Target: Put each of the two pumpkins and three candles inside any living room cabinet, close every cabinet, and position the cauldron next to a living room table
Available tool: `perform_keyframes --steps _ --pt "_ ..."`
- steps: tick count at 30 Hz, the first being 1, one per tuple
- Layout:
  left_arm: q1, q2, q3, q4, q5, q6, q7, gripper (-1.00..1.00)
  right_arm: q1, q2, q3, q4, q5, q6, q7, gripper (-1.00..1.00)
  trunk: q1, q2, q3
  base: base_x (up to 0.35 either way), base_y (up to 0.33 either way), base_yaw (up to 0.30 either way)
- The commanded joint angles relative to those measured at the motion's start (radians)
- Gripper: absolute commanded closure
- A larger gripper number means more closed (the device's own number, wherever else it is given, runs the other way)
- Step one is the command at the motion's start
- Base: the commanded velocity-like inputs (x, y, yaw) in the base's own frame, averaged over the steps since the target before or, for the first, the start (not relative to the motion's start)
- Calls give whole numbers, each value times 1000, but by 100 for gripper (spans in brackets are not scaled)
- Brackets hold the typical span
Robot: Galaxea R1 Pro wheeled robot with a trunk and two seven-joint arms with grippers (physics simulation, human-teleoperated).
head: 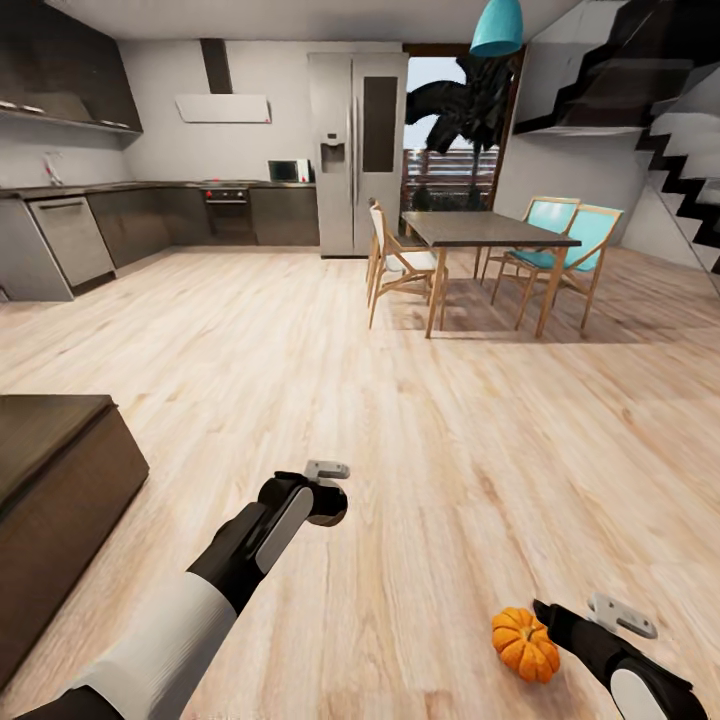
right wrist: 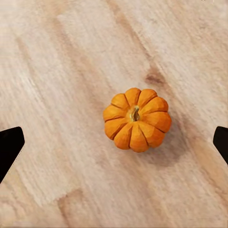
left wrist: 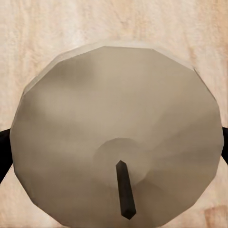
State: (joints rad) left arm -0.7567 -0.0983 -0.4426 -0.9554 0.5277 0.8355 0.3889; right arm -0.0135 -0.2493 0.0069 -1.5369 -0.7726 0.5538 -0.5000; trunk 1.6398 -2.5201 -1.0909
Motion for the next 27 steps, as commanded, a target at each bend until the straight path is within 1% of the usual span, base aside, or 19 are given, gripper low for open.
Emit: perform_keyframes --steps 1,5,10,15,27 --pt "-1 0 -2 -1 6 2 8 100 0 -1 1 -2 -10 1 -9 -100 0 0 -1 18 7 271" --pt "-1 1 -2 0 6 2 8 100 0 -1 1 -2 -10 1 -9 -100 0 0 -3 111 92 271" --pt "-1 1 -2 0 6 2 8 100 0 -1 1 -1 -11 1 -9 -100 0 0 -5 202 193 228" --pt "-1 0 -3 1 6 2 8 100 0 -1 1 0 -11 1 -9 -100 0 0 -6 232 235 56" --pt "-1 1 -8 0 4 1 10 100 0 -1 1 0 -12 1 -9 -100 0 0 -6 258 233 5"
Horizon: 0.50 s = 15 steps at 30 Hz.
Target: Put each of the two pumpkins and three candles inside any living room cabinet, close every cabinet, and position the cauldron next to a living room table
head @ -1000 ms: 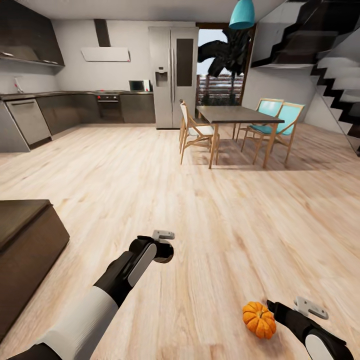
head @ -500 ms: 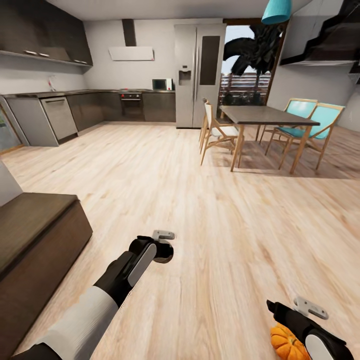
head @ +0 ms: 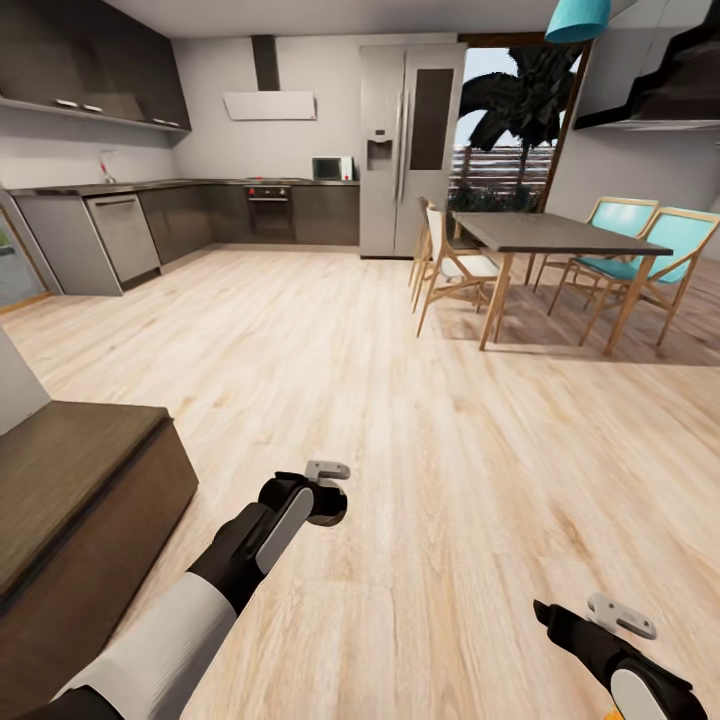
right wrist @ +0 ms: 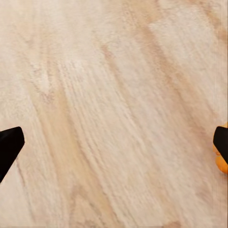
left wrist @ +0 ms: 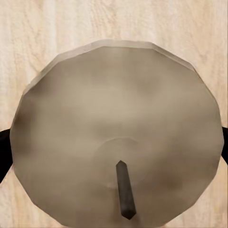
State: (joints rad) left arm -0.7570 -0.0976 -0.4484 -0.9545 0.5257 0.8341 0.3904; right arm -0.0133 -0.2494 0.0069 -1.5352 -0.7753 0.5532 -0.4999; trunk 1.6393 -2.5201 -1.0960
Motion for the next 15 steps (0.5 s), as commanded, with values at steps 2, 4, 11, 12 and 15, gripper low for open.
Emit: perform_keyframes --steps 2,4,11,12,15 --pt "-1 1 -3 -1 6 2 8 100 -1 -1 1 -2 -10 2 -9 -100 0 0 -1 280 191 -22" --pt "-1 1 -4 -1 5 2 9 100 -1 -1 1 -2 -10 2 -9 -100 0 0 -1 290 159 -107" --pt "-1 1 -6 -3 4 2 10 100 0 -1 1 -2 -10 2 -7 -100 0 0 -1 301 101 -189" --pt "-1 1 -6 -2 4 2 10 100 0 -1 1 -2 -10 2 -7 -100 0 0 -1 308 77 -79" --pt "-1 1 -6 -2 4 1 10 100 0 -1 1 -2 -10 1 -6 -100 0 0 -1 313 74 -45"
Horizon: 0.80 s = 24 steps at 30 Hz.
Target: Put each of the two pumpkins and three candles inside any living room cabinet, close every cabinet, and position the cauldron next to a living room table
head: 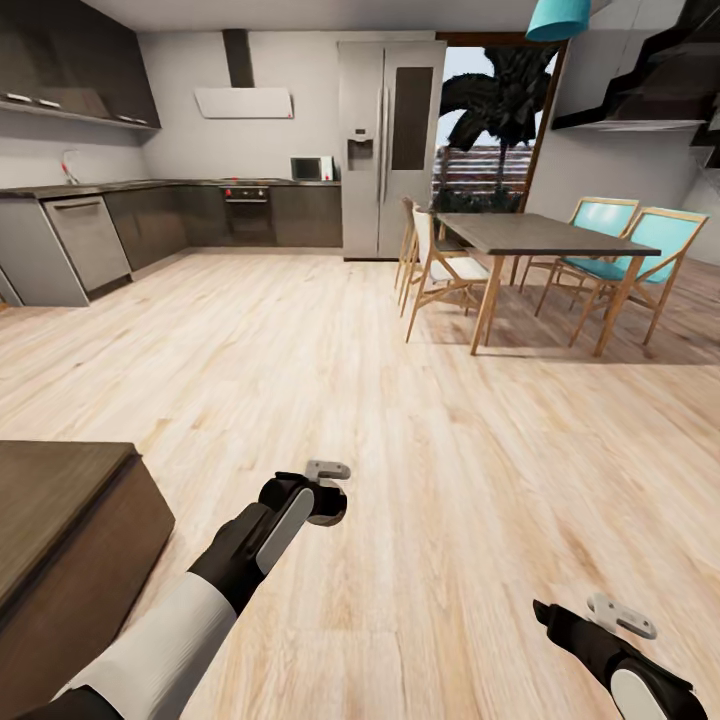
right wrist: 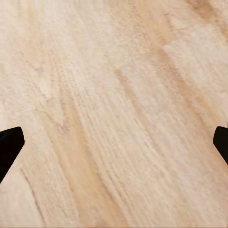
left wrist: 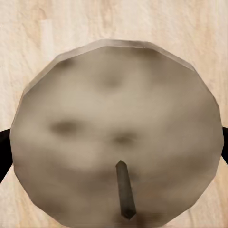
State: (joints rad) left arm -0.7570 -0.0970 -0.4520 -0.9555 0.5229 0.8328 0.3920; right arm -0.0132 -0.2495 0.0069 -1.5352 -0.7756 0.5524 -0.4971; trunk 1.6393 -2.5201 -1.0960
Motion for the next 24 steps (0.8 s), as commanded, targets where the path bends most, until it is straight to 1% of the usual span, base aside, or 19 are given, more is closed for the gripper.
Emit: perform_keyframes --steps 1,18,21,24 --pt "-1 0 -2 -1 6 2 8 100 -1 -1 1 -1 -10 2 -8 -100 0 0 -1 318 72 -21" --pt "-1 0 -2 0 6 2 8 100 -1 -1 1 0 -11 1 -5 -100 0 0 -1 324 71 -4" --pt "-1 0 -3 0 6 2 8 100 0 -1 1 0 -11 1 -5 -100 0 0 -1 326 71 -82" --pt "-1 0 -2 0 6 2 7 100 -1 -1 1 1 -13 1 -4 -100 0 0 -1 326 71 -186"
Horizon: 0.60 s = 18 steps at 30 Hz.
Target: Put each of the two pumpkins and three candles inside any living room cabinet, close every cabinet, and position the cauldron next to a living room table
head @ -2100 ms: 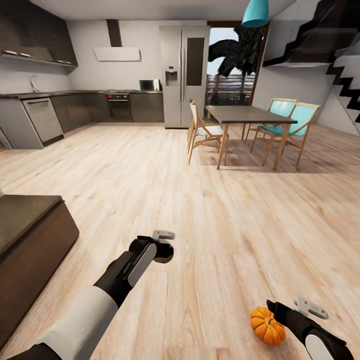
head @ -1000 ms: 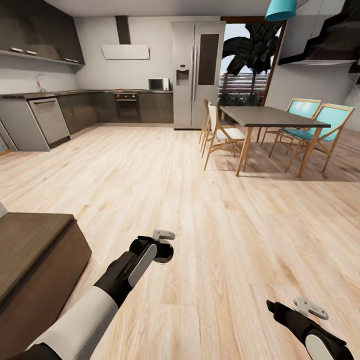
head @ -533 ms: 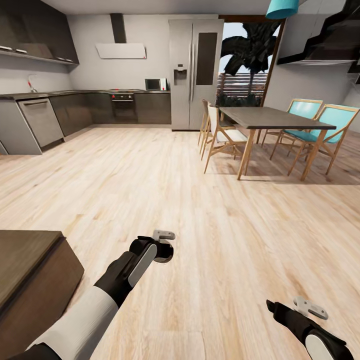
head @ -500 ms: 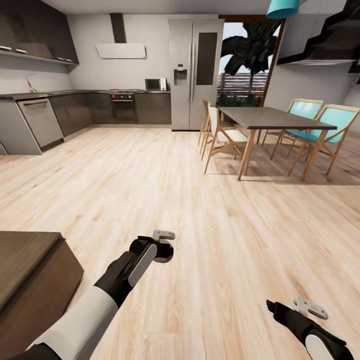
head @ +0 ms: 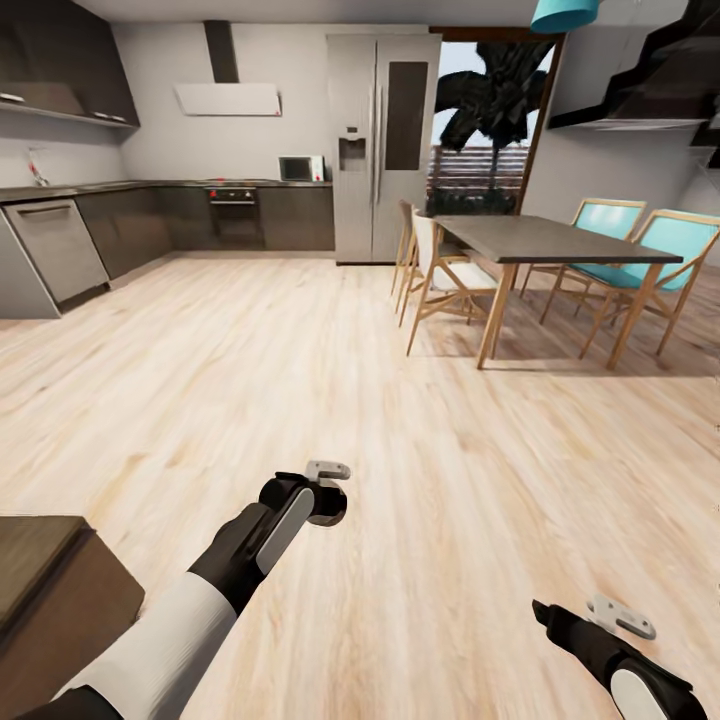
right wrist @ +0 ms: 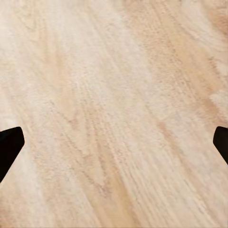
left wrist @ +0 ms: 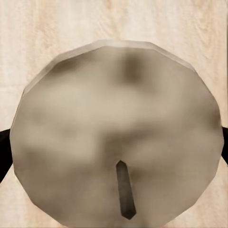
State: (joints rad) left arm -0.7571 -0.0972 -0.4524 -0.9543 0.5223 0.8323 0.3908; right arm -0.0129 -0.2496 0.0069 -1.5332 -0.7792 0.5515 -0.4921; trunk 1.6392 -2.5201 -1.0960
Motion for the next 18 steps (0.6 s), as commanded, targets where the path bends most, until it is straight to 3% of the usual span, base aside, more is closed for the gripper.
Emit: perform_keyframes --steps 1,11,18 --pt "-1 1 -2 -1 7 2 8 100 -1 0 1 -1 -10 2 -9 -100 0 0 -1 326 71 -231" --pt "-1 1 -3 -3 7 2 8 100 0 0 0 2 -14 2 -6 -100 0 0 -1 326 54 -259" --pt "-1 1 -3 -3 7 2 8 100 -1 -1 -2 3 -14 4 -7 -100 0 0 -1 326 5 -56"
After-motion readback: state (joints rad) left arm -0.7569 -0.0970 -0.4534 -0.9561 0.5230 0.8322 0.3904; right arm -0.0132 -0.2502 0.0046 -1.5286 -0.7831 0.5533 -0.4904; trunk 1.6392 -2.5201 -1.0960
